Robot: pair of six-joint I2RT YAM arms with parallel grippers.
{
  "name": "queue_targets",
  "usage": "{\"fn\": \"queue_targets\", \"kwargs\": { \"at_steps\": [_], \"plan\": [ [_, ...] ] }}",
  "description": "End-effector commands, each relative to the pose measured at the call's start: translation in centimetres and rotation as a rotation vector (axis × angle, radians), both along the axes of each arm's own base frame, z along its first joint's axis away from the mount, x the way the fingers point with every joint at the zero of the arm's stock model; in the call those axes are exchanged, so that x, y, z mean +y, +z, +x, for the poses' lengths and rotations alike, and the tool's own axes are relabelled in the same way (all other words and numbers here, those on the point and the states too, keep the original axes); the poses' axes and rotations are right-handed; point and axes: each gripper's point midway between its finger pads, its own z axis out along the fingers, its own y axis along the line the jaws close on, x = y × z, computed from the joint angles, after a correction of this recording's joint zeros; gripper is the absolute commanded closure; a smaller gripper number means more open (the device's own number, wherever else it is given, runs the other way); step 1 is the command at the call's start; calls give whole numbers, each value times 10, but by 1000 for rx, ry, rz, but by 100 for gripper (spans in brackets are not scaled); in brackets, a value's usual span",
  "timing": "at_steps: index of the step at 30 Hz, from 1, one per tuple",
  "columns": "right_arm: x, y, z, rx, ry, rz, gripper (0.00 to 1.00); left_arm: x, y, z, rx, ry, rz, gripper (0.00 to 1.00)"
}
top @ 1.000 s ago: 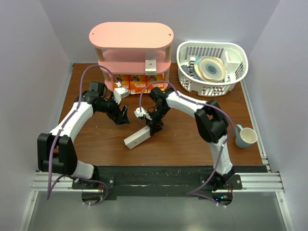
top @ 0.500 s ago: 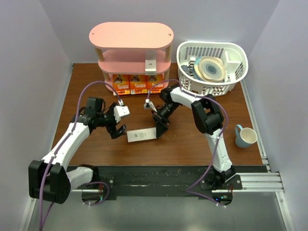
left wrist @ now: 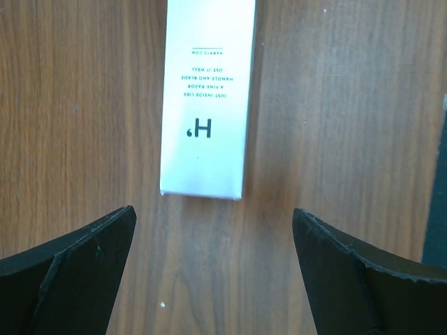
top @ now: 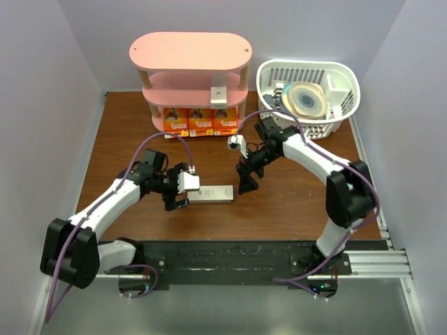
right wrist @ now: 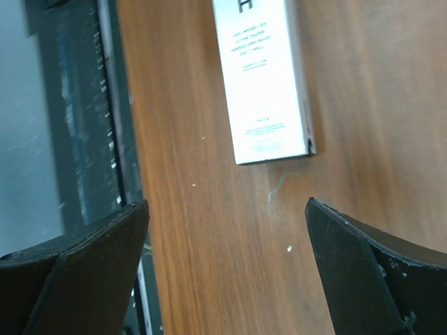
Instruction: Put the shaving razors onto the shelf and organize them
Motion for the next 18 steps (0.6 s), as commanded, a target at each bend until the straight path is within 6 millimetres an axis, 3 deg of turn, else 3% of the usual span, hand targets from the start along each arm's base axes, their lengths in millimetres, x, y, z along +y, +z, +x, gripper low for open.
{"fn": "queue_targets", "kwargs": {
  "at_steps": [1, 10, 18],
  "plan": [
    [0, 16, 25, -176, -156, 21, 1, -18, 2, 25, -68, -39, -19, 0],
    [-13, 25, 22, -219, -267, 0, 1, -39, -25, 37, 57, -23, -31, 0],
    [-13, 22, 30, -227, -307, -4, 1, -46, -35, 40, 72, -24, -8, 18]
  ]
}}
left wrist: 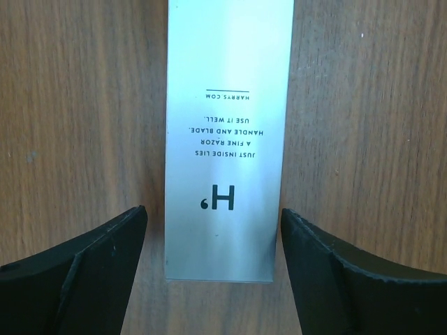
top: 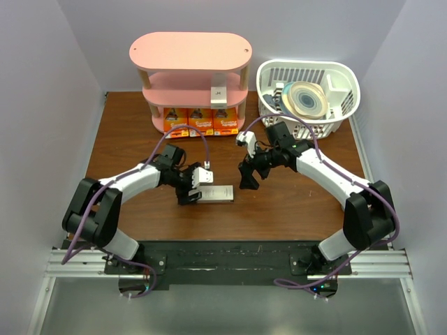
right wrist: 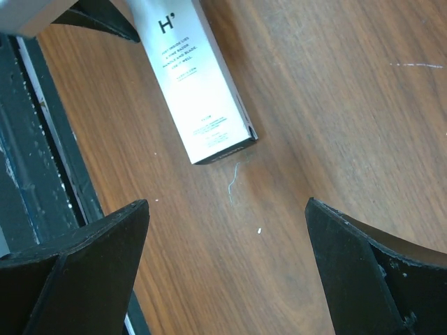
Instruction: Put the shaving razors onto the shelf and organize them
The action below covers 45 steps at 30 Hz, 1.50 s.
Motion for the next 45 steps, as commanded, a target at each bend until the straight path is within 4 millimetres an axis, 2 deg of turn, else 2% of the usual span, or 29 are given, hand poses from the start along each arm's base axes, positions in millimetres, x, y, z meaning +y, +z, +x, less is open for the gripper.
{"fn": "queue_targets", "kwargs": {
  "at_steps": [1, 5, 10, 13, 17, 20, 21, 22, 23, 24, 26, 27, 29, 33, 35, 36, 39, 45],
  "plan": [
    [3, 8, 12, -40, -43, 17, 1, -11, 9, 11, -51, -3, -35, 20],
    [4, 11, 18, -57, -51, 17, 1, -11, 1, 4, -49, -31, -9, 28],
    [4, 11, 20, -59, -55, 12, 1, -11, -9, 0, -18, -30, 17, 29],
    [3, 11, 20, -59, -60, 9, 1, -13, -9, 2, -7, -13, 15, 32],
    [0, 11, 21, -65, -71, 1, 1, -16, 3, 2, 26, 12, 1, 53],
    [-5, 15, 29, -80, -107, -6, 1, -19, 28, 5, 9, 67, -38, 58],
    [-9, 15, 34, -90, -130, -22, 1, -20, 48, 7, -30, 86, -70, 58],
    [-13, 15, 37, -90, -154, -29, 1, -20, 57, 7, -41, 113, -87, 59],
    [-15, 18, 42, -98, -170, -34, 1, -21, 69, 10, -32, 184, -111, 59],
    [-21, 17, 48, -110, -199, -56, 1, -21, 91, 14, -74, 225, -148, 59],
    [-26, 21, 57, -120, -235, -68, 1, -15, 112, 26, -95, 382, -180, 59],
    [-29, 20, 61, -119, -258, -79, 1, -10, 131, 34, -137, 445, -209, 59],
    [-30, 26, 69, -132, -283, -78, 1, 2, 149, 48, -162, 582, -233, 59],
    [-25, 27, 76, -115, -309, -63, 1, 46, 195, 96, -255, 903, -287, 59],
    [-24, 25, 79, -110, -314, -61, 1, 65, 206, 113, -275, 1025, -289, 61],
    [-23, 25, 79, -110, -312, -60, 1, 74, 221, 126, -291, 1063, -308, 61],
    [-24, 26, 81, -113, -314, -61, 1, 84, 241, 144, -310, 1128, -343, 63],
    [-23, 26, 80, -116, -319, -56, 1, 101, 251, 172, -358, 1231, -328, 63]
  ]
}}
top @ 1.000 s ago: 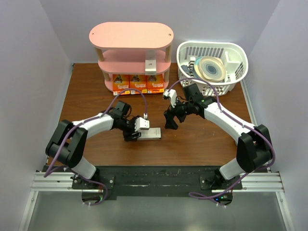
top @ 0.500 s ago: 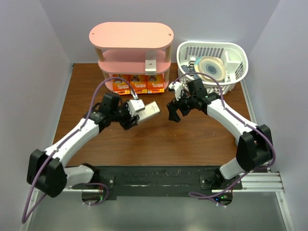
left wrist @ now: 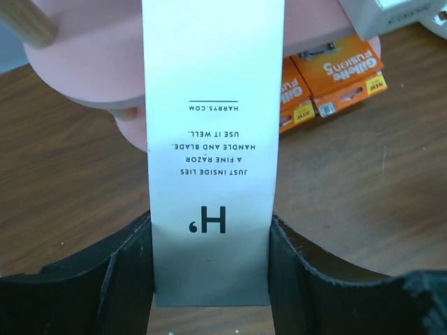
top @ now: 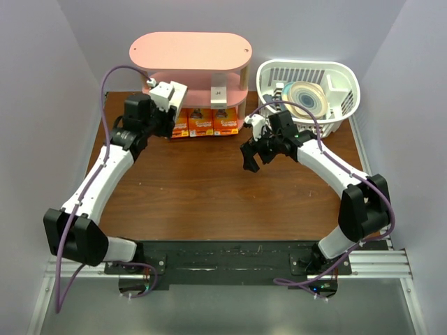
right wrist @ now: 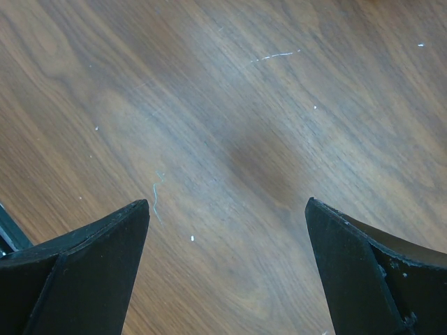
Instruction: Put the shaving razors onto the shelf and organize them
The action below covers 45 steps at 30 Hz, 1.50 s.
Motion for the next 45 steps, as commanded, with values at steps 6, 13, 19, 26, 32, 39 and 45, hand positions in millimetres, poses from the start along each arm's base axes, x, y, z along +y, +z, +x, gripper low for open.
{"fn": "queue_targets", "kwargs": {
  "at_steps": [6, 13, 19, 26, 32, 39, 45],
  "plan": [
    [-1, 15, 7, -54, -30, 17, 1, 14, 36, 49, -66, 150, -80, 63],
    [-5, 6, 3, -37, -35, 6, 1, 8, 35, 80, -67, 169, -124, 63],
    [-8, 2, 2, -32, -38, -1, 1, 6, 34, 99, -80, 194, -168, 63],
    [-10, -6, -3, -16, -40, -5, 1, 4, 30, 114, -89, 215, -186, 63],
    [-10, -10, -3, -10, -40, -5, 1, 5, 27, 125, -97, 237, -185, 61],
    [-10, -13, -2, -4, -42, -7, 1, 2, 21, 135, -96, 232, -185, 61],
    [-11, -17, -5, 7, -40, -11, 1, 5, 19, 141, -103, 248, -177, 61]
  ]
}}
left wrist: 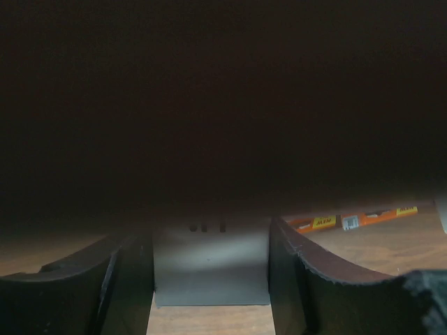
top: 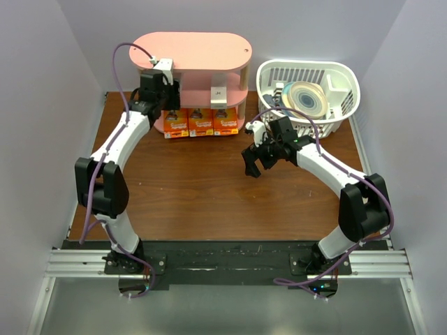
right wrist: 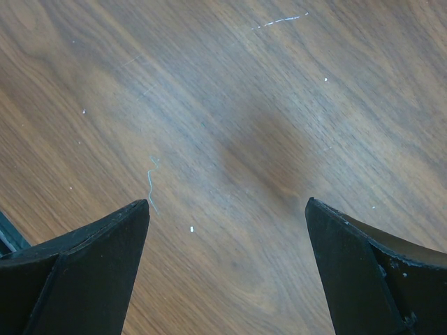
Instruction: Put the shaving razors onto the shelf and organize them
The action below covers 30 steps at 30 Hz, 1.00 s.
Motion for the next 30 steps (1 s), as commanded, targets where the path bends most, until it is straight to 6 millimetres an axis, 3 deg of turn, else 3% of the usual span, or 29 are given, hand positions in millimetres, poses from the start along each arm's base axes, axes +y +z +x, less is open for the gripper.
{"fn": "queue_targets", "kwargs": {
  "at_steps": [1, 11, 17, 21, 24, 28, 30],
  "plan": [
    [-3, 7, 5, -38, -23, 11, 1, 6, 39, 20, -121, 46, -28, 61],
    [-2, 7, 6, -36, -22, 14, 1, 5, 49, 21, -141, 49, -41, 37],
    [0, 7, 6, -35, -19, 21, 1, 9, 50, 16, -136, 64, -26, 26],
    [0, 8, 6, -36, -19, 21, 1, 10, 51, 12, -132, 56, -28, 25],
    [-1, 10, 6, -42, -21, 21, 1, 9, 69, 2, -160, 39, -36, 24],
    [-3, 11, 5, -52, -23, 18, 1, 9, 105, -27, -220, -16, -21, 21],
    [-3, 10, 5, -51, -23, 16, 1, 6, 109, -39, -231, -63, -4, 18]
  ]
}}
